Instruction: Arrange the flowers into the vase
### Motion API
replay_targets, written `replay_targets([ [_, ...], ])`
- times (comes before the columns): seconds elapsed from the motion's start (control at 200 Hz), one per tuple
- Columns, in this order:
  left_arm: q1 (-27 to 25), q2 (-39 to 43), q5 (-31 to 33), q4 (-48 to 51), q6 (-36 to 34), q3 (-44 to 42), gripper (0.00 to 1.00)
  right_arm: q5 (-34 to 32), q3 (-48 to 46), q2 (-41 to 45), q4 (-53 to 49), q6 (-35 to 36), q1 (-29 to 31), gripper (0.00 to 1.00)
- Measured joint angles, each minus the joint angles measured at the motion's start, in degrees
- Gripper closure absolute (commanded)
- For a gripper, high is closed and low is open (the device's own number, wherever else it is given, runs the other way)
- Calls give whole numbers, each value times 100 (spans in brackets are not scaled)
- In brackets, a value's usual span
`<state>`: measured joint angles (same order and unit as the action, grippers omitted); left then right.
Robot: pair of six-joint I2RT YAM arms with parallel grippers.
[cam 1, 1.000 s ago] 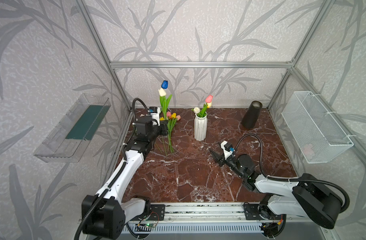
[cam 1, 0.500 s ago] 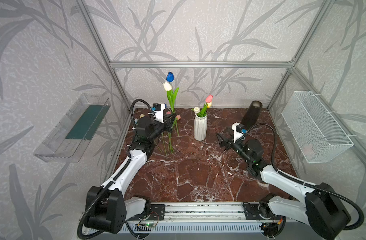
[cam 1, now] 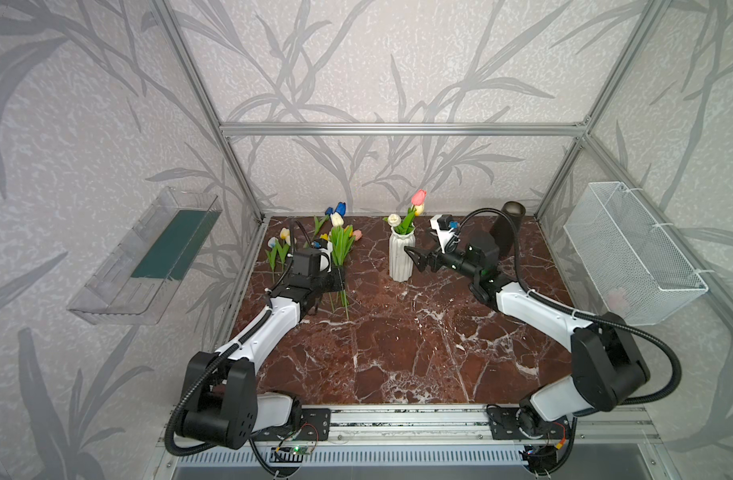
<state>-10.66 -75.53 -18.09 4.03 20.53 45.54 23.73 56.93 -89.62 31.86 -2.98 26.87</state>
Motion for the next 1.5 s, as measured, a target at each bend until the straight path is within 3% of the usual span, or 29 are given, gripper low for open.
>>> replay_targets([
  [0.47,0,-367,-70,-256,50,-28,100,-337,1355,-1375,111,518,138,4],
  [0.66,0,-367,-68,-280,46,-31,100,-400,1633,-1626,142,564,136,14],
  [1.02,0,-413,-66,-278,0,-70,100,-479,1731,-1692,437,570,142,50],
  [1.265,0,-428,-37,-278,-37,-140,100,-496,1803,-1751,476,627,142,60],
  [1.504,0,-415,195,-136,-61,-168,73,-459,1823,-1755,522,651,142,64],
])
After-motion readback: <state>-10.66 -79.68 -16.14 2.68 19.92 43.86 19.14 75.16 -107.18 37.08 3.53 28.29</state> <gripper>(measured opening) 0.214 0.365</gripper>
